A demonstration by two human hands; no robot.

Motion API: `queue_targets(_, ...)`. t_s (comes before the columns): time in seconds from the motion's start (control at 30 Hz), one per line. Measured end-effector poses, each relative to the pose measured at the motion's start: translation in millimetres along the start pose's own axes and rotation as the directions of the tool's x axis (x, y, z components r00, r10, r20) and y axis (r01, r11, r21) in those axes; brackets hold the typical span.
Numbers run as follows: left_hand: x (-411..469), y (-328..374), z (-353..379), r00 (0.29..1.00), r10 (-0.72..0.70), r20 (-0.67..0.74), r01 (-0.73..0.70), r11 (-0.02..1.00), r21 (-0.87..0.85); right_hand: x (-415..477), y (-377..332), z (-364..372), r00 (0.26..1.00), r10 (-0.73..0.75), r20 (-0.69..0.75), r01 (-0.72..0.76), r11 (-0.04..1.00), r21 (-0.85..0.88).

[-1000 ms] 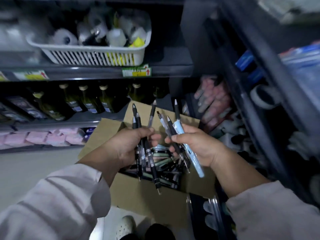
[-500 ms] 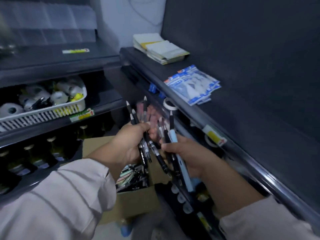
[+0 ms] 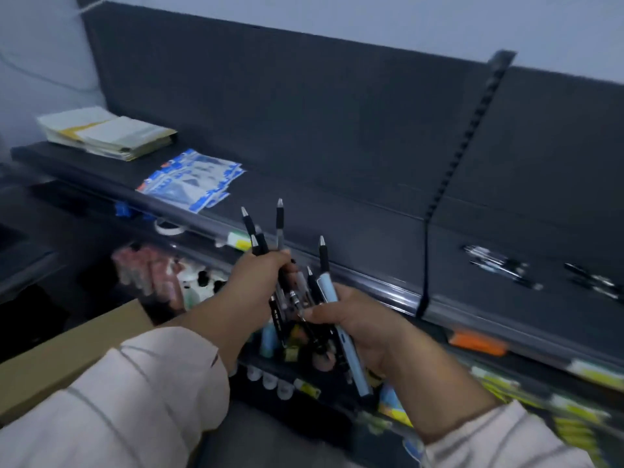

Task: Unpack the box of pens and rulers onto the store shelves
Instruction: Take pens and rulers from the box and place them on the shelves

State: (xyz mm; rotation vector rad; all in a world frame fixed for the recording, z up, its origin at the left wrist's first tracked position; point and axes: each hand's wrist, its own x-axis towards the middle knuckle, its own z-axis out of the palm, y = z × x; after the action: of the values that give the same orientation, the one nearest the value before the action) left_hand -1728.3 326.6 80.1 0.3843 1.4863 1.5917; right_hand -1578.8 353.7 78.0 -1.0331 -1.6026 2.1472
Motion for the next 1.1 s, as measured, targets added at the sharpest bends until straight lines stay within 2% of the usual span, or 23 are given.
queue_targets(0.2, -48, -31, 99, 0.972, -0.140, 0.187, 0.134, 0.990, 0.047, -101, 17, -97, 0.974, 0.009, -0.224, 0.021, 0.991, 0.130)
queue_targets(0.37, -112, -70, 191, 0.889, -0.275, 0.367, 0.231, 0.960, 0.159, -188, 30, -175, 0.919, -0.006, -0.394, 0.107, 0.966, 0.234)
queue_targets(0.57, -172, -110, 288, 0.832, -0.306, 0.463, 0.201, 0.944, 0.262, -264, 46, -248, 0.875, -0.018, -0.483, 0.215, 0.909, 0.356)
queue_targets(0.73, -204, -132, 347, 0.787, -0.340, 0.515, 0.198, 0.930, 0.311, -305, 56, -297, 0.837, -0.045, -0.546, 0.294, 0.878, 0.378)
queue_targets(1.1, -205, -149, 420, 0.709, -0.360, 0.606, 0.138, 0.914, 0.380, -312, 59, -361, 0.753, -0.056, -0.656, 0.394, 0.836, 0.381)
